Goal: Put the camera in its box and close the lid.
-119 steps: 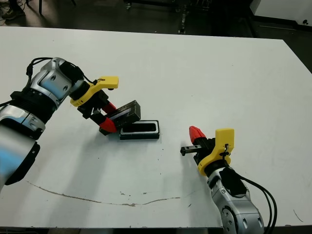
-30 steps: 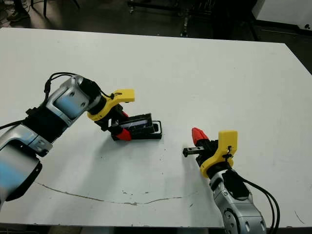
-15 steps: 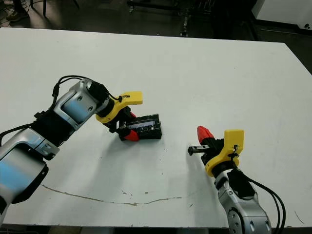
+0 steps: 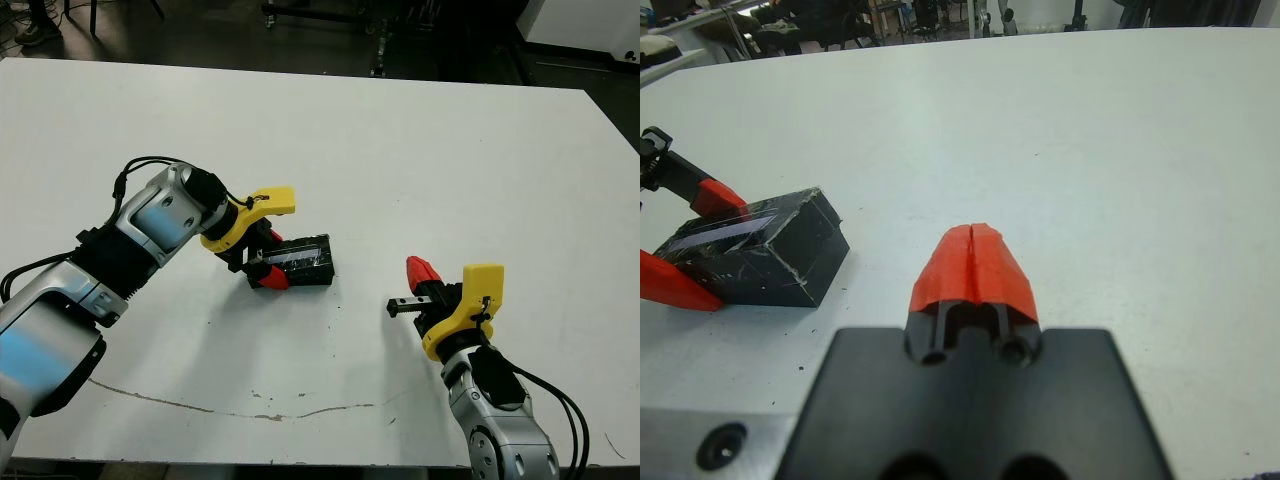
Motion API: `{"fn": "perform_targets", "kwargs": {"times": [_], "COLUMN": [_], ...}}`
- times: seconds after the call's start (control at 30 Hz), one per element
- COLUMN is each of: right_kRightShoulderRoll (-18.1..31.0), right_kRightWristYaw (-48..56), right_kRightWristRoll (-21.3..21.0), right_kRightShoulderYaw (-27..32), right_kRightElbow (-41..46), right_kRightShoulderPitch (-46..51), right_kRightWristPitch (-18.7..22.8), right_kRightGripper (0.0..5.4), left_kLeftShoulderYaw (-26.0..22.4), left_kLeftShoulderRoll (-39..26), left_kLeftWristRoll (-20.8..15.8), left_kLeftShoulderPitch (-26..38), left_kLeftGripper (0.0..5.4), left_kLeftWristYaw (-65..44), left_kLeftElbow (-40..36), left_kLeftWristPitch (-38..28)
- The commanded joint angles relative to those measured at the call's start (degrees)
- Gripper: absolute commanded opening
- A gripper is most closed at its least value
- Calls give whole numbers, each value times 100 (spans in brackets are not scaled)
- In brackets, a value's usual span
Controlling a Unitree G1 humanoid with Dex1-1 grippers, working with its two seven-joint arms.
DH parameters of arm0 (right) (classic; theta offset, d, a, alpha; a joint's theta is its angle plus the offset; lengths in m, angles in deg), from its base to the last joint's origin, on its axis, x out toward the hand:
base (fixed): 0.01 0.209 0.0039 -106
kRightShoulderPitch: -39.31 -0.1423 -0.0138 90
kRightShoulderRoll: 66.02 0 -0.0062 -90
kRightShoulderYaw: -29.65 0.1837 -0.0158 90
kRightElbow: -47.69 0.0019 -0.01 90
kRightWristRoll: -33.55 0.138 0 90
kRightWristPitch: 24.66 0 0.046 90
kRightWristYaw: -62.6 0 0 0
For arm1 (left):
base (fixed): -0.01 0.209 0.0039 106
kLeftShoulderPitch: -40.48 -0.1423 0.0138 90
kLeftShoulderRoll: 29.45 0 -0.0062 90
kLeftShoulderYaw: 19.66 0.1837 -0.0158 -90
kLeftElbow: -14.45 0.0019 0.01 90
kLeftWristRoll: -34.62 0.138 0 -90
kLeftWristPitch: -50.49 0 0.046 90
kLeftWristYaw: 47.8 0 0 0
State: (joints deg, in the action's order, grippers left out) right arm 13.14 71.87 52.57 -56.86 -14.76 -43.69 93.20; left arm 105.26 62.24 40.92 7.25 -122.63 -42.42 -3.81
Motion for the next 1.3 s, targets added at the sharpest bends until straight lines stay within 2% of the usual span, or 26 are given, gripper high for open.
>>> {"fn": "perform_targets", "kwargs": {"times": [0.03, 0.6, 0.83, 0.93, 1.2, 1.3], "right_kRightShoulderRoll": [103, 106, 94, 84, 77, 70], "right_kRightWristYaw": [-10, 25, -1, 17, 10, 29], "right_kRightWristRoll": [6, -14, -37, -18, 7, 21], "right_kRightShoulderYaw": [74, 47, 34, 40, 33, 38], "right_kRightElbow": [10, -5, 41, 20, 35, 10], "right_kRightShoulderPitch": [-8, 51, 97, 102, 107, 105], "right_kRightWristPitch": [53, -31, -15, -34, 0, -26], "right_kRightGripper": [0, 0, 0, 0, 0, 0], "left_kLeftShoulderYaw": [221, 633, 740, 737, 591, 639], "left_kLeftShoulderRoll": [531, 623, 823, 968, 1220, 1159], "left_kLeftWristRoll": [-57, 682, 922, 997, 1150, 1190], "left_kLeftShoulderPitch": [-338, -377, -370, -341, -346, -378], "left_kLeftGripper": [317, 317, 317, 317, 317, 317], "left_kLeftWristYaw": [-25, 280, 413, 488, 765, 668], "left_kLeftElbow": [195, 115, 549, 780, 1181, 1205], "left_kLeftWristPitch": [10, -393, -340, -46, 228, -209]}}
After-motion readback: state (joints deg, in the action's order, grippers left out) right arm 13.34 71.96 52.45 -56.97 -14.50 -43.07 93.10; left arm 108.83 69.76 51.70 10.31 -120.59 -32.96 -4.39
